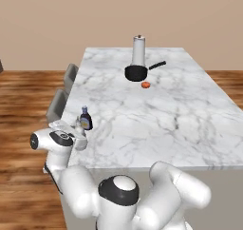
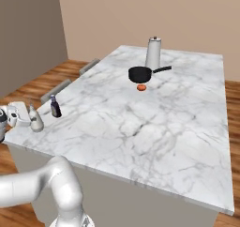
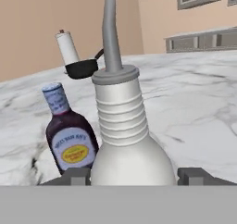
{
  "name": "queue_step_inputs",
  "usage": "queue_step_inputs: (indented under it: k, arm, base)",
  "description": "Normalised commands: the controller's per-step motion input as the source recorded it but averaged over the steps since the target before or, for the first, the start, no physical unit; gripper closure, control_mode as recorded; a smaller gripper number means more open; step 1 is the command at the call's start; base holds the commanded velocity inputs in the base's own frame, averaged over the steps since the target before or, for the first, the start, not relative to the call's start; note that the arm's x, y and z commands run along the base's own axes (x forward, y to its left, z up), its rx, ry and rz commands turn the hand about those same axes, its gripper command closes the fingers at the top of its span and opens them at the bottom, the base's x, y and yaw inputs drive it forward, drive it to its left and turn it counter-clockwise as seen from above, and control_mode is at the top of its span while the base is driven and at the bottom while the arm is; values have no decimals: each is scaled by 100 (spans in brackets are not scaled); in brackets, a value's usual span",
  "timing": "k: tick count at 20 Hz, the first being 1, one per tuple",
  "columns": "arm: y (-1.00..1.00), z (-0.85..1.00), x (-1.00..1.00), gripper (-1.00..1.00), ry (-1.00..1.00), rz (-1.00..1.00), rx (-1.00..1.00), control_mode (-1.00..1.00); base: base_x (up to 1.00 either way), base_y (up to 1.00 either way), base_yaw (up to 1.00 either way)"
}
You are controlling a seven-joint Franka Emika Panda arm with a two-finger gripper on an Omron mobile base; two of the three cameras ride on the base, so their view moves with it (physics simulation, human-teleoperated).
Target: Move the condiment bottle and oil and vinegar bottle from the cabinet to the dining counter.
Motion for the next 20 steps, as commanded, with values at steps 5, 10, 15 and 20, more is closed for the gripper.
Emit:
queue_step_inputs:
  k: [5,10,15,20]
  arm:
    - [0,-25,15,100,-4,0,-1,-100]
    - [0,-24,-3,-100,-6,0,0,-100]
    - [-10,-4,-7,-100,-8,0,0,-100]
    - [-6,0,-18,-100,-12,0,0,-100]
  base:
    - [0,0,0]
    - [0,0,0]
    - [0,0,0]
    - [0,0,0]
